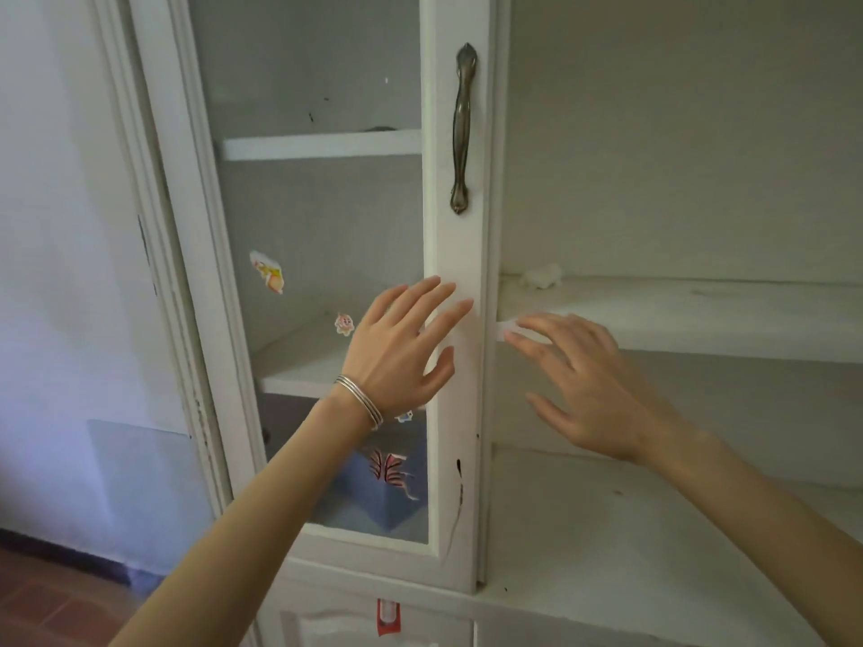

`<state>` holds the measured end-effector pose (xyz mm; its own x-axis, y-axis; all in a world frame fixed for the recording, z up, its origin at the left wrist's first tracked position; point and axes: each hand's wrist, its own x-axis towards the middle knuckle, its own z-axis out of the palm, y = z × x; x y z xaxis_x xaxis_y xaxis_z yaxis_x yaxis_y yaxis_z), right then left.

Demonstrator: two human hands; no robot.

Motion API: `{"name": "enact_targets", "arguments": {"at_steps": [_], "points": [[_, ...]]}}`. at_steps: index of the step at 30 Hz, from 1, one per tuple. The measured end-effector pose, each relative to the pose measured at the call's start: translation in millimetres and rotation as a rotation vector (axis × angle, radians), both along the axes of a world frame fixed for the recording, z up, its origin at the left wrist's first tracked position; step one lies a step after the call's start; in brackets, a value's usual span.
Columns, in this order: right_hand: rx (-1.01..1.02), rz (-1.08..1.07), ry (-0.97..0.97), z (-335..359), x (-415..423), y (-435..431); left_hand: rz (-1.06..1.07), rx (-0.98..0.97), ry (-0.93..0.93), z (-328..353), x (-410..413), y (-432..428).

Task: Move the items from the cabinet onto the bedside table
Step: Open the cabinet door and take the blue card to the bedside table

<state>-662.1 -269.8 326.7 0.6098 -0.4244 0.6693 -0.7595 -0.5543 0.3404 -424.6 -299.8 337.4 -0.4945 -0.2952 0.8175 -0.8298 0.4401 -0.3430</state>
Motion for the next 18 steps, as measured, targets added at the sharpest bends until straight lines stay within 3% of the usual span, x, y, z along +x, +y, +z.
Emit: {"name": "enact_targets", "arguments": {"at_steps": [10,18], "points": [[-0.278,-0.069,0.075,94,-3,-18,-0.029,-0.181,-0.04,82,-6,-23],[-0.331,-0.2,0.101,133,-9,-25,-0.084,-0.315,-0.075,117,-9,-27]]}}
